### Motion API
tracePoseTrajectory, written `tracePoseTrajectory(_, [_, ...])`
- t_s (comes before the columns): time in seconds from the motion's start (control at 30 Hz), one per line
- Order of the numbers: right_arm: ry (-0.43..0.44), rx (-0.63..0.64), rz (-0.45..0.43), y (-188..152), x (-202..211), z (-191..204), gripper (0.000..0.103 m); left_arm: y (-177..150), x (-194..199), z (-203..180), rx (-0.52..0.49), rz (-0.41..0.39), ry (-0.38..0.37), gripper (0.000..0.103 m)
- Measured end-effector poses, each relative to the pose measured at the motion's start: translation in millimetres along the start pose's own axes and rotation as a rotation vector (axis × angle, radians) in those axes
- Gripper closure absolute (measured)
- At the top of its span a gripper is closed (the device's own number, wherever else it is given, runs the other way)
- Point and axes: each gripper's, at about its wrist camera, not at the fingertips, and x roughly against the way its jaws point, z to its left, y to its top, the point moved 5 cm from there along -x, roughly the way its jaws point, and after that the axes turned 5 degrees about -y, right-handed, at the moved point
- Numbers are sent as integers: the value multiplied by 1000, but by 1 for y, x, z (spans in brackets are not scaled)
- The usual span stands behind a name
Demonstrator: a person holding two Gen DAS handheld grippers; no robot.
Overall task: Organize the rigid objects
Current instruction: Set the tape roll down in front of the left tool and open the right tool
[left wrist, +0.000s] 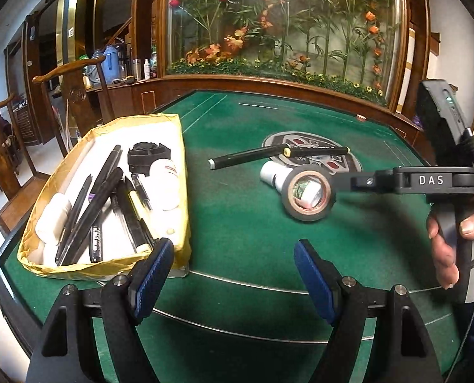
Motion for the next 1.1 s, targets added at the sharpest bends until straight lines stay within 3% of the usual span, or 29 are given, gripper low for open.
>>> tracePoseTrajectory(0.07, [-29, 7, -51, 2, 6, -1, 33, 0, -1, 1, 9, 3, -5, 22])
tracePoseTrajectory(0.2, [17, -69, -99, 10, -5, -5, 32, 1, -1, 0, 9, 1, -9, 22])
tracePoseTrajectory(0.3, [-24, -76, -85, 12, -23, -4, 32, 1, 2, 2, 12, -2, -14, 22])
tracePoseTrajectory(0.37, [12, -40, -34, 8, -31, 11, 31, 2, 4, 3, 6, -6, -9, 22])
tracePoseTrajectory(0.47, [52, 71, -57, 0, -17, 41, 31, 2, 5, 8, 11, -3, -6, 22])
tracePoseTrajectory(0.5, [97, 94, -60, -1, -12, 49, 31, 2, 6, 8, 15, -1, -9, 22])
tracePoseTrajectory(0.57, [287, 83, -52, -1, 0, 61, 31, 3, 6, 10, 22, -1, -23, 22])
tracePoseTrajectory(0.6, [329, 54, -61, 0, 4, 61, 31, 3, 5, 10, 22, 3, -28, 22])
tracePoseTrajectory(0.67, [308, 1, -80, 4, 6, 49, 31, 2, 2, 8, 27, 19, -37, 22])
tracePoseTrajectory(0.77, [207, -56, -118, 7, 8, 27, 31, 2, -2, 6, 36, 38, -70, 22])
tracePoseTrajectory(1.1, [170, -198, -207, 14, 27, -3, 31, 7, -10, -1, 22, 87, -84, 22])
